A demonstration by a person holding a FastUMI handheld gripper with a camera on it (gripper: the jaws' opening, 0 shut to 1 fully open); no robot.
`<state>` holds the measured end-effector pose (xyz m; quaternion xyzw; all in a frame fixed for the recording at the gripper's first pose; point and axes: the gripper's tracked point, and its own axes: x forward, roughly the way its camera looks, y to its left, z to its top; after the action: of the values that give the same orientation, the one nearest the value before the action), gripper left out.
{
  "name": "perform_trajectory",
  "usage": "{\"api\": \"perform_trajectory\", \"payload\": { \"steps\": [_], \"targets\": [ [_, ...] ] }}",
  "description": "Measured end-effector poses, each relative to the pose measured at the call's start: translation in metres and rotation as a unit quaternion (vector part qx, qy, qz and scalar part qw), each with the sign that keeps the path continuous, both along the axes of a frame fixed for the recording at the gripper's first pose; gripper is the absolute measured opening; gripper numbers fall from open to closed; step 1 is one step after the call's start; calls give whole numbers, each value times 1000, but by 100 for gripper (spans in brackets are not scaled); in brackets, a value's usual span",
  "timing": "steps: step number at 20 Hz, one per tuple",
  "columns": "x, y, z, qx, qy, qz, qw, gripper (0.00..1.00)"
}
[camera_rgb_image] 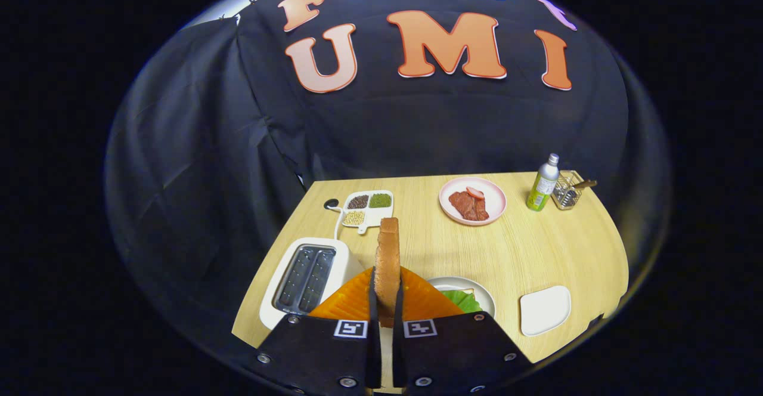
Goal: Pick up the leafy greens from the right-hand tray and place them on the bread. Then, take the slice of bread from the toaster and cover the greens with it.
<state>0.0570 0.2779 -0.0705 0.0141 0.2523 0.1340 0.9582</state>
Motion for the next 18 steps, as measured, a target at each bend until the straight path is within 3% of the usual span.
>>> {"api": "perform_trajectory", "payload": {
  "steps": [9, 14, 18],
  "targets": [
    [22, -19, -101, 32, 57, 30, 997, 8],
    [33, -53, -133, 58, 96, 4, 994, 8],
    [37, -77, -149, 42, 121, -6, 992, 23]
  ]
}}
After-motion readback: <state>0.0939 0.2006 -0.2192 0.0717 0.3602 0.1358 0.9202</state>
